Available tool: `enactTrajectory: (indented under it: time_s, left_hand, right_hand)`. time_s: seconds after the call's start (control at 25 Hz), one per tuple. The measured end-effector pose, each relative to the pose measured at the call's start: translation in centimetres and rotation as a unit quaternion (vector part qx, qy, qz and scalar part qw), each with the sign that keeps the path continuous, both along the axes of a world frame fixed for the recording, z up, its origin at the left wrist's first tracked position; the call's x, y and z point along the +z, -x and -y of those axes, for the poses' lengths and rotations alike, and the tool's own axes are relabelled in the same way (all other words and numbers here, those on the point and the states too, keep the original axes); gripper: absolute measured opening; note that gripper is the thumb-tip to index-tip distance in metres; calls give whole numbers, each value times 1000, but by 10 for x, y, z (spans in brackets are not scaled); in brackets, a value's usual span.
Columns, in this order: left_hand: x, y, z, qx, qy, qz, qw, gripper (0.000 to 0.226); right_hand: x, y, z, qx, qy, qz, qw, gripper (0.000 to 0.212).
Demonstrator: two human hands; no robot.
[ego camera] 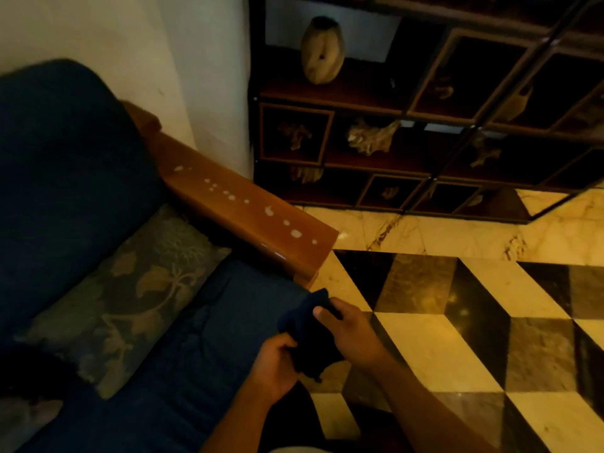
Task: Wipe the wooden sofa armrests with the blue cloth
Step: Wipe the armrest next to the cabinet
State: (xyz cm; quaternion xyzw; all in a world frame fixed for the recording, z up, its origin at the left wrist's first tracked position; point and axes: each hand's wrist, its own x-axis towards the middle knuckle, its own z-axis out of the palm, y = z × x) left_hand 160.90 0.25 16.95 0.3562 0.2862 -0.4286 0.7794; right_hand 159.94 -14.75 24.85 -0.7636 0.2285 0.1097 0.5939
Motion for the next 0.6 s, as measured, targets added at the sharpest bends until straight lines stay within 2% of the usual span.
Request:
enactTrajectory:
  time_s: [0.08,0.16,0.28,0.4,0.48,0.52,0.6]
  left_hand:
    - [-10,-38,17,34,-10,14,999,57]
    - [-22,-74,29,64,-39,31,997,46]
    - [-41,-113,43,59,-151,39,986,30]
    - [-89,-149,63,27,-246,35,968,13]
    - [-132,-163,77,54,-307,-19,950,22]
    - [-142,-165,82,81,-318,-71,942,25]
    - [-154,-168,90,160,-324,-159,919,31]
  right_hand:
    - [-7,-43,22,6,44,-18,999,22]
    - [-20,-84,44,11,73,-38,997,31]
    - [-57,-132,71,59,132,-67,987,34]
    - [-115,-183,95,57,195,-57,978,38]
    - [-161,-210,104,37,310,-22,950,47]
    - [-177,-211,102,76,365,1,928,55]
    - [-204,-201,93,237,421,67,873,70]
